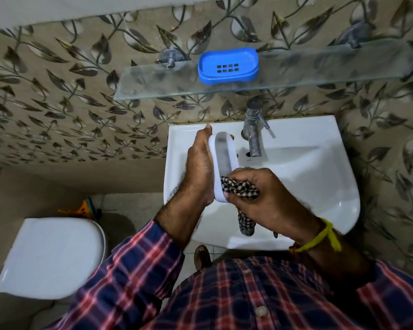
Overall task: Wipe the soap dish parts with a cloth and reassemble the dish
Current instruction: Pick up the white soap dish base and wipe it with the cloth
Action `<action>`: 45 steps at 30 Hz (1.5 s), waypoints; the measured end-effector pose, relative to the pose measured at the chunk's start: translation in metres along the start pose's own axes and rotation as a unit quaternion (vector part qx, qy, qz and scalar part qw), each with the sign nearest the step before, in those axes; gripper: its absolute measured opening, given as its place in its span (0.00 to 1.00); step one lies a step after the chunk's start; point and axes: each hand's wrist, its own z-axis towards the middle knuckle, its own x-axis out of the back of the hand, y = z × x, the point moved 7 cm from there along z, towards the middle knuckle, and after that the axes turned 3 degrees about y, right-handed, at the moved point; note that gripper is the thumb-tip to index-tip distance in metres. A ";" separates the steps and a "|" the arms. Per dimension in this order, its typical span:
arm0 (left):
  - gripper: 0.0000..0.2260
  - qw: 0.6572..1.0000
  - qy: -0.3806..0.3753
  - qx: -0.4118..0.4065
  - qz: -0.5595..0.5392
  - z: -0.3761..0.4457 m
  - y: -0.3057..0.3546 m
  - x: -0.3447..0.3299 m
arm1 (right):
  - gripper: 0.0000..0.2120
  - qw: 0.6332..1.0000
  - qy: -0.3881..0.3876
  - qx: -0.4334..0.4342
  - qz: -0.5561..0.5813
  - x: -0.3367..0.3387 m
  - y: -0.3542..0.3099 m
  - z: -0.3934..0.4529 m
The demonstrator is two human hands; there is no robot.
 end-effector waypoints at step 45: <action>0.42 0.995 -0.043 -0.093 0.000 0.001 -0.018 0.021 | 0.02 0.999 -0.040 -0.007 0.029 -0.006 -0.008 0.007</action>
